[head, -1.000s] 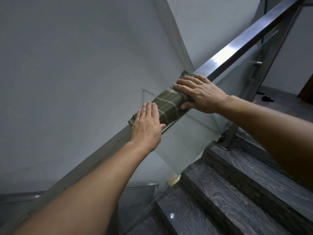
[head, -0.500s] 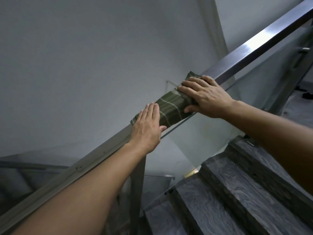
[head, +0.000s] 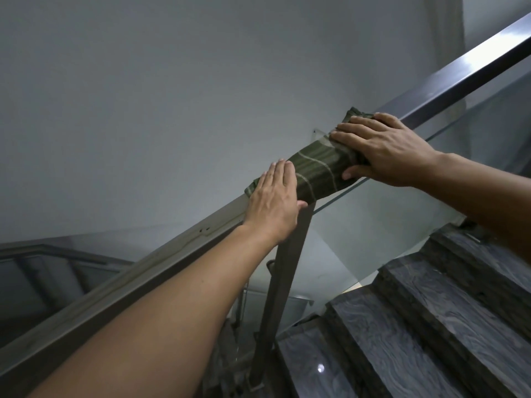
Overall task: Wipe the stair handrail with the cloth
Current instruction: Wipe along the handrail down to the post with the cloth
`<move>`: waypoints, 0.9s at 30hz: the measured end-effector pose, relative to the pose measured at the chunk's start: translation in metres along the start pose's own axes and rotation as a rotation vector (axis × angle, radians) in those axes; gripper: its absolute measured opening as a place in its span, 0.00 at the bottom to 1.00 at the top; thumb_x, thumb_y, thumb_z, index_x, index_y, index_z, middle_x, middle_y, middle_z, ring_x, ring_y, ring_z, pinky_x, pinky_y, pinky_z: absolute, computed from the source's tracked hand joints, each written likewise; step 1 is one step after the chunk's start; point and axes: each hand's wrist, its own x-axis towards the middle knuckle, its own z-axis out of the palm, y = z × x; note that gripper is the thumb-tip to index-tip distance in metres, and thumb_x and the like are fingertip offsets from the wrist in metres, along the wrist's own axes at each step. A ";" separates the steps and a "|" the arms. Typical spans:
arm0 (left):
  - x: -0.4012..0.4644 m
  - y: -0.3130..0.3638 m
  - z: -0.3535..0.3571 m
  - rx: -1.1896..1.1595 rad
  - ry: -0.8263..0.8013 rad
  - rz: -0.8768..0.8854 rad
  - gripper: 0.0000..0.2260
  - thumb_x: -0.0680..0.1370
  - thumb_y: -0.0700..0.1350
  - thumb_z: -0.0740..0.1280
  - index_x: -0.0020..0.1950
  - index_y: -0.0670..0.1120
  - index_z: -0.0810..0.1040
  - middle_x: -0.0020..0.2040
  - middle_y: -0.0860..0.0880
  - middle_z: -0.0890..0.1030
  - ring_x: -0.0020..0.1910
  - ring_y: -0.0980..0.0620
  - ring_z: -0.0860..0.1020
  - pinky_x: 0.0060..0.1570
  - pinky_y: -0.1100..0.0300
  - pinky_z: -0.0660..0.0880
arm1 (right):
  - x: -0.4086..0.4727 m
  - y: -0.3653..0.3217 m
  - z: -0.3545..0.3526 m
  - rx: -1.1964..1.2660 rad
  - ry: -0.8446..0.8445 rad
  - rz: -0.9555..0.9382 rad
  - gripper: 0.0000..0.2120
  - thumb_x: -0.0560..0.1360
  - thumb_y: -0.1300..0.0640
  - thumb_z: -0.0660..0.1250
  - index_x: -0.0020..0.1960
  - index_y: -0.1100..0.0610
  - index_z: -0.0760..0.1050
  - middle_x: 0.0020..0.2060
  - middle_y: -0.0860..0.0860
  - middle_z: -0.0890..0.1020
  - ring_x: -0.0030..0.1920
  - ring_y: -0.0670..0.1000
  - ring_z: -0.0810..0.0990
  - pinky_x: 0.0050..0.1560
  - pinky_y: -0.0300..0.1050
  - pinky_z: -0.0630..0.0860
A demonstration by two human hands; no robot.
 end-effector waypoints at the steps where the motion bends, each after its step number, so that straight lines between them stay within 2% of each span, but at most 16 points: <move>1: -0.006 -0.006 0.000 0.002 0.003 0.001 0.35 0.79 0.51 0.62 0.77 0.39 0.46 0.78 0.40 0.51 0.78 0.44 0.48 0.75 0.54 0.46 | 0.001 -0.009 0.000 -0.002 0.001 -0.001 0.39 0.70 0.29 0.51 0.75 0.49 0.58 0.73 0.53 0.66 0.74 0.57 0.61 0.74 0.60 0.55; 6: -0.039 -0.036 -0.002 0.007 0.009 -0.023 0.34 0.79 0.52 0.61 0.77 0.42 0.47 0.79 0.41 0.50 0.78 0.42 0.47 0.75 0.49 0.46 | 0.006 -0.053 0.001 -0.001 -0.012 -0.001 0.40 0.69 0.29 0.51 0.75 0.50 0.58 0.73 0.54 0.67 0.74 0.58 0.61 0.74 0.60 0.54; 9: -0.058 -0.052 -0.003 0.022 0.014 -0.057 0.33 0.79 0.53 0.61 0.77 0.44 0.47 0.78 0.37 0.47 0.77 0.39 0.48 0.75 0.50 0.47 | 0.010 -0.079 0.002 -0.010 -0.020 -0.003 0.40 0.69 0.29 0.50 0.75 0.50 0.58 0.73 0.54 0.67 0.74 0.58 0.61 0.74 0.60 0.54; 17: -0.093 -0.092 0.000 0.028 0.001 -0.089 0.35 0.79 0.53 0.61 0.77 0.40 0.45 0.78 0.40 0.50 0.78 0.43 0.47 0.75 0.52 0.45 | 0.018 -0.132 0.003 -0.002 -0.027 -0.030 0.41 0.69 0.30 0.53 0.75 0.52 0.59 0.72 0.55 0.67 0.74 0.59 0.62 0.73 0.59 0.53; 27: -0.155 -0.153 -0.002 0.045 -0.013 -0.142 0.36 0.79 0.53 0.62 0.77 0.41 0.45 0.79 0.41 0.49 0.78 0.45 0.47 0.74 0.53 0.43 | 0.029 -0.218 0.010 0.046 -0.036 -0.057 0.42 0.69 0.30 0.49 0.75 0.54 0.59 0.73 0.57 0.67 0.74 0.60 0.61 0.74 0.61 0.55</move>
